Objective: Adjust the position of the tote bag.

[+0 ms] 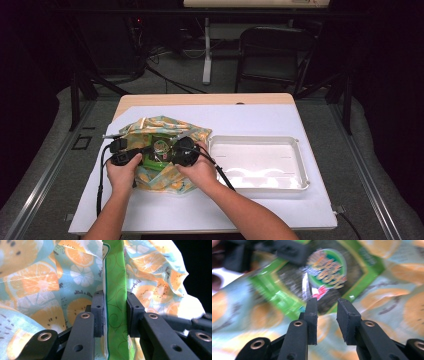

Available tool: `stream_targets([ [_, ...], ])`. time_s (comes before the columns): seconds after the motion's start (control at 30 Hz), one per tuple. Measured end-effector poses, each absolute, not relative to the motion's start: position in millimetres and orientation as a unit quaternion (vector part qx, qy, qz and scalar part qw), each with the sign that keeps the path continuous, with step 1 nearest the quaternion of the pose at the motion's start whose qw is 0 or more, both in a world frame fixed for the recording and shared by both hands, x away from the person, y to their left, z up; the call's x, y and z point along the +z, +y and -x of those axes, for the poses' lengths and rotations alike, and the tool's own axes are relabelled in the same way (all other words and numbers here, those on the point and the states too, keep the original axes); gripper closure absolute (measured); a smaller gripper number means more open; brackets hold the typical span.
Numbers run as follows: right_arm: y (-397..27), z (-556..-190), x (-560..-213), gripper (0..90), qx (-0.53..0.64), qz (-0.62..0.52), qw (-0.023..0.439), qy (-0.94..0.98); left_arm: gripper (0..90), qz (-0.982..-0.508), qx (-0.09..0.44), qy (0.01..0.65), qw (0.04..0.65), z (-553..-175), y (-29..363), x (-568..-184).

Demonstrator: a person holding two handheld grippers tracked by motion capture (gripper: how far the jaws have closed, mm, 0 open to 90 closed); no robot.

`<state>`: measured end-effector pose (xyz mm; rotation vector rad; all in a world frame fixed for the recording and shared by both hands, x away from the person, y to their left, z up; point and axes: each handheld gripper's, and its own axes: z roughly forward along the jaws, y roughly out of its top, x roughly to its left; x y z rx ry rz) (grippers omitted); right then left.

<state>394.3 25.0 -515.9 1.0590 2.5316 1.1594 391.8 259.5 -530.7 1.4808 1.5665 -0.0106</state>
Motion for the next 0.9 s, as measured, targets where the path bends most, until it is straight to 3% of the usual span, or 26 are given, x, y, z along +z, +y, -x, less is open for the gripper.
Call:
stream_targets([
  [0.27,22,-367,-533,73.5,0.344,-0.316,0.087,0.880,73.2,-0.590,-0.020,0.640,0.492,-392,264,-529],
  [0.9,18,-376,-548,77.3,0.308,-0.347,0.076,0.883,73.2,-0.585,-0.050,0.619,0.522,-375,272,-512],
])
